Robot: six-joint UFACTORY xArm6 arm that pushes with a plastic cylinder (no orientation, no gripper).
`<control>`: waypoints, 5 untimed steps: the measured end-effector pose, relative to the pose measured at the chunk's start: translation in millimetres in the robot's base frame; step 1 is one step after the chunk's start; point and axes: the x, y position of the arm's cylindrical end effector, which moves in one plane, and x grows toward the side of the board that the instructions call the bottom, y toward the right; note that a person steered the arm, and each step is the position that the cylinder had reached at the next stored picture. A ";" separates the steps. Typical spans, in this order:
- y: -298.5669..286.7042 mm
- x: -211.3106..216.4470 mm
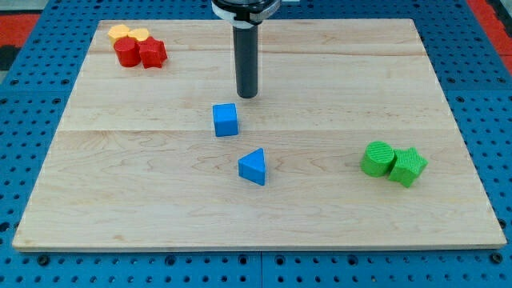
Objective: Move your arm towards the yellow hexagon
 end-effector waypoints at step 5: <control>-10.8 -10.3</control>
